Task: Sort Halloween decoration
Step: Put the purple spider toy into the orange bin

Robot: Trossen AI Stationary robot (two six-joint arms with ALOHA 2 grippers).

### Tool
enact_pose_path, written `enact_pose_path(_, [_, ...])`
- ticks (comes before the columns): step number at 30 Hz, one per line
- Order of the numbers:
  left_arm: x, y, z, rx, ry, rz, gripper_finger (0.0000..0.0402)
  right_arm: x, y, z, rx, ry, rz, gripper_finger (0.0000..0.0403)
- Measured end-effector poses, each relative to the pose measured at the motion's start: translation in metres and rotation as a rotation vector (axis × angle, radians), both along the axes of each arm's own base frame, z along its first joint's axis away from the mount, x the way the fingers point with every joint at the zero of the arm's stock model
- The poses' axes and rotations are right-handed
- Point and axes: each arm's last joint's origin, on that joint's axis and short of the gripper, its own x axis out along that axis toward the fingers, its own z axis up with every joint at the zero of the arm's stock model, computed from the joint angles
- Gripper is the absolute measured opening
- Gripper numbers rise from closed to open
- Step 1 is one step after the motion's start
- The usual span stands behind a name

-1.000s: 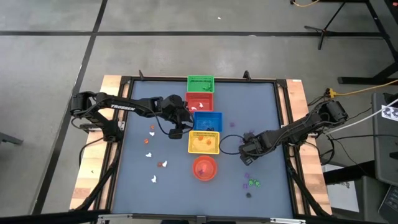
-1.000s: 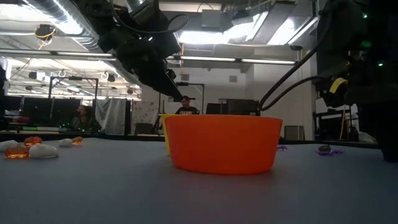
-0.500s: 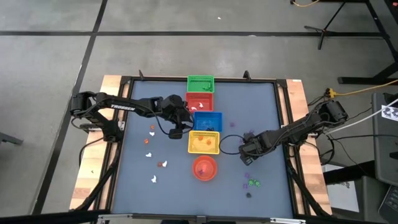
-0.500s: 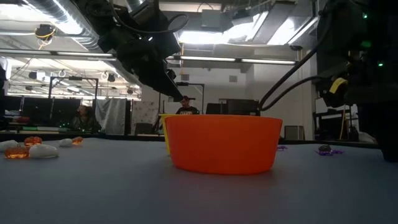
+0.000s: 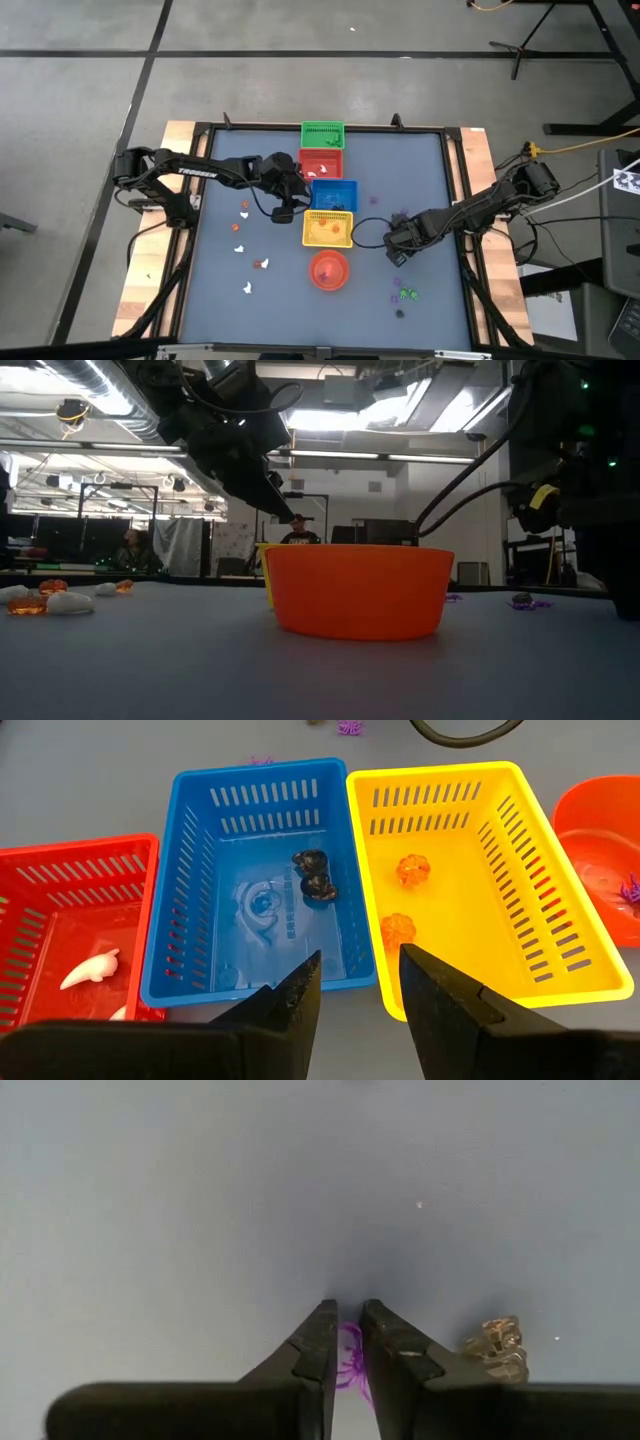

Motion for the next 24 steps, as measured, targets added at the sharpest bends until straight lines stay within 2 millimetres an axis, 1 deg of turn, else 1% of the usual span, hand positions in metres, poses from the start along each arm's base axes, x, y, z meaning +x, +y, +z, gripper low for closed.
enact_pose_path(13, [-0.0001,0.0000,-0.0001,0.000,0.000,0.000,0.0121,0.0010,0.0006,0.0001,0.010,-0.008,0.001,0.0050])
enact_pose_path(16, [0.0000,-0.0001,0.0000,0.000,0.000,0.000,0.0121,0.0011,0.0006,0.0001,0.011,-0.009,0.001,0.0038])
enact_pose_path(20, [0.0000,-0.0001,0.0000,0.000,0.000,0.000,0.0121,0.0018,0.0008,0.0003,0.011,-0.016,0.001,0.0009])
enact_pose_path(22, [0.0000,-0.0001,0.0000,0.000,0.000,0.000,0.0121,0.0019,0.0007,0.0004,0.007,-0.018,0.001,0.0004])
enact_pose_path(24, [0.0000,0.0000,0.0000,0.000,0.000,0.000,0.0121,0.0019,0.0007,0.0004,0.006,-0.018,0.001,0.0008])
